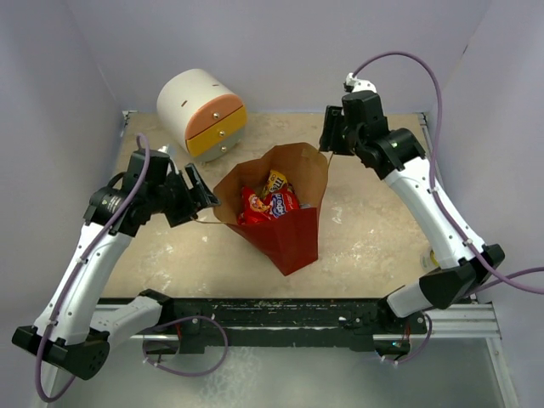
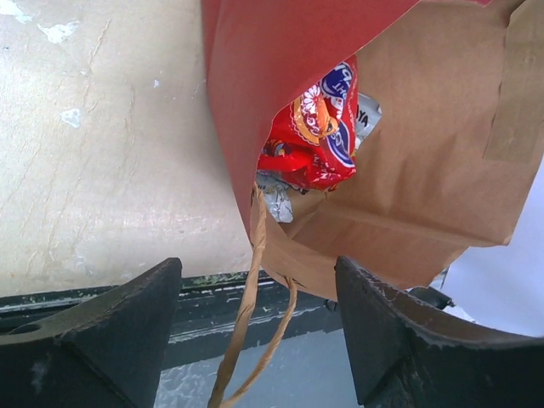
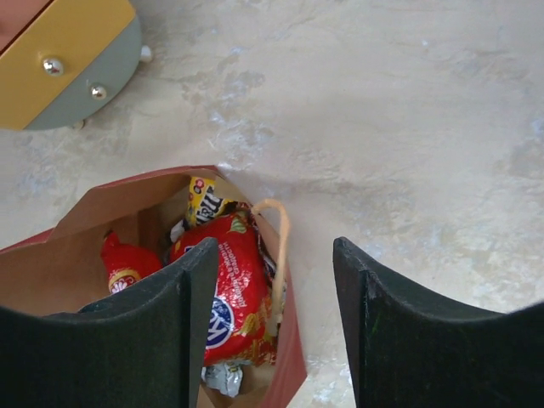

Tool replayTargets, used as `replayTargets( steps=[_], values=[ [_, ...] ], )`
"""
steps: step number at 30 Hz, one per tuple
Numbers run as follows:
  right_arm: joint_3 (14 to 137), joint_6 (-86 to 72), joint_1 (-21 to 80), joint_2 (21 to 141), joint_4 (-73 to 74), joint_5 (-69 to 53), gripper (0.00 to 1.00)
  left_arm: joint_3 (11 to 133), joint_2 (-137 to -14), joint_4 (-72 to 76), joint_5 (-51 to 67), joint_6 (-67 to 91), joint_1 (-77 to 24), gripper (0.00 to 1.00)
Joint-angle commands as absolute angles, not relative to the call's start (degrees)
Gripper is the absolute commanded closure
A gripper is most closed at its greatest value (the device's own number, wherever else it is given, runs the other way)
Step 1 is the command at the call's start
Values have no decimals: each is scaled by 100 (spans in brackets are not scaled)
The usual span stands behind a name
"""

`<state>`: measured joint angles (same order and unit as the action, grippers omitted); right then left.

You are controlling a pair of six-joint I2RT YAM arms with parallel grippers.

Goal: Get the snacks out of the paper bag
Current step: Adjust the paper bag at the center of the board.

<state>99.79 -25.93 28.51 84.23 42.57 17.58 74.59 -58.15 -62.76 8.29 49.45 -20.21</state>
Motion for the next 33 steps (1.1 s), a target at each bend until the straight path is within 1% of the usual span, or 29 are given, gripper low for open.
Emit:
replayTargets(
  steps=[1, 3, 4, 7, 8, 11, 12, 14, 17, 22, 29, 32, 33],
  values=[
    [9946, -2732, 2848, 8466, 3994, 1275, 43, 7428, -5817, -5986, 1114, 4753, -1981, 28],
    [9775, -2872, 2840, 8420, 3879, 1266, 45, 7287, -5738, -5908, 1140, 4816, -1978, 36],
    [9700, -2934, 2831, 8398, 3808, 1216, 47, 7215, -5705, -5873, 1147, 4865, -1978, 43],
    [9541, -3041, 2813, 8383, 3574, 982, 63, 7075, -5680, -5837, 1175, 4985, -1978, 63],
    [9540, -3055, 2813, 8408, 3532, 920, 72, 7110, -5715, -5836, 1185, 4980, -1979, 71],
    [9733, -2976, 2813, 8513, 3567, 764, 95, 7425, -5909, -5863, 1103, 4837, -1982, 88],
    [9835, -2915, 2813, 8566, 3615, 667, 100, 7587, -5993, -5910, 1019, 4760, -1983, 92],
    [10152, -2745, 2812, 8691, 3790, 284, 100, 8014, -6218, -6025, 822, 4539, -1966, 99],
    [10533, -2500, 2819, 8843, 3864, -144, 100, 8741, -6643, -6234, 651, 4246, -1916, 100],
    [10285, -2847, 2866, 8809, 3428, -1318, 100, 9538, -7025, -6356, 567, 3896, -1811, 100],
    [9682, -3513, 3157, 8586, 2604, -1707, 100, 9866, -7162, -6376, 671, 3853, -1667, 100],
    [9500, -3708, 3283, 8531, 2291, -1764, 100, 10209, -7208, -6530, 399, 3797, -1659, 100],
    [9445, -3754, 3320, 8534, 2199, -1789, 100, 10340, -7247, -6613, 282, 3756, -1648, 99]
  ],
)
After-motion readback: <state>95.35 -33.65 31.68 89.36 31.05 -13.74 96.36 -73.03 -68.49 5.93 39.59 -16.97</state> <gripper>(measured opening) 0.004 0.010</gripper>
